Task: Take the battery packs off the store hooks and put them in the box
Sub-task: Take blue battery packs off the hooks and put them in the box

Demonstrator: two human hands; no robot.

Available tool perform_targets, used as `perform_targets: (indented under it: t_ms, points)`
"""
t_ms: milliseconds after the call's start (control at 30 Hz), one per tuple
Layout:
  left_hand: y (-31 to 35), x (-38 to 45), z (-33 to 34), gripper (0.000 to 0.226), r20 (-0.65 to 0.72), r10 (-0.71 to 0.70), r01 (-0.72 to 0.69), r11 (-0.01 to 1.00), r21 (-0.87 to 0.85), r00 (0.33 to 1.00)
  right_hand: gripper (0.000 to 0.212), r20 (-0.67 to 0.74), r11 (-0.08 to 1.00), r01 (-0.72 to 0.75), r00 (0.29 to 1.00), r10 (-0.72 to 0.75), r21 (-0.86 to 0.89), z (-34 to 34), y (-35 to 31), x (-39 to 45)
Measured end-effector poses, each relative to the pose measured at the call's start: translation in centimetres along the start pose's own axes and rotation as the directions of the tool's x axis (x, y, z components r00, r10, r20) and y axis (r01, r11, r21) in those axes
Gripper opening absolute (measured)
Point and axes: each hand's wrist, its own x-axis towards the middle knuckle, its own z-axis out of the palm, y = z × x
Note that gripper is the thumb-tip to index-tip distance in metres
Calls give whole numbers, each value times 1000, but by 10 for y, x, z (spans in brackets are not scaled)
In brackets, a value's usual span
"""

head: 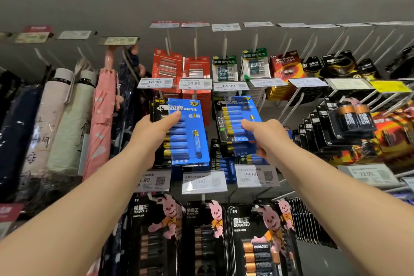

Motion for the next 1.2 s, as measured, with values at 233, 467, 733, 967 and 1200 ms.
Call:
perform_targets:
  t_ms: [233, 467, 733, 967, 1200]
  points:
    - [-1, 1, 10, 32, 19, 6, -6, 1000, -18, 1000, 31, 64, 955, -21, 997, 42, -296, -3, 3, 6]
    - [1, -1, 24, 31, 39, 5, -3, 998, -55, 999, 47, 74, 738, 121, 993, -96, -664, -11, 0, 7]
    - [2, -6, 39, 29, 81, -16, 23, 996, -85, 997, 48, 316, 802, 340, 927, -200, -491, 0, -16, -21]
    - [3, -10, 45, 44, 151, -22, 33, 997, -73, 988, 35, 295, 908, 237, 946, -135, -346, 12, 0, -9]
    - [-2, -6, 41, 23, 167, -22, 20, 1000, 16, 986, 26, 113, 982, 51, 993, -31, -182, 2, -2, 2]
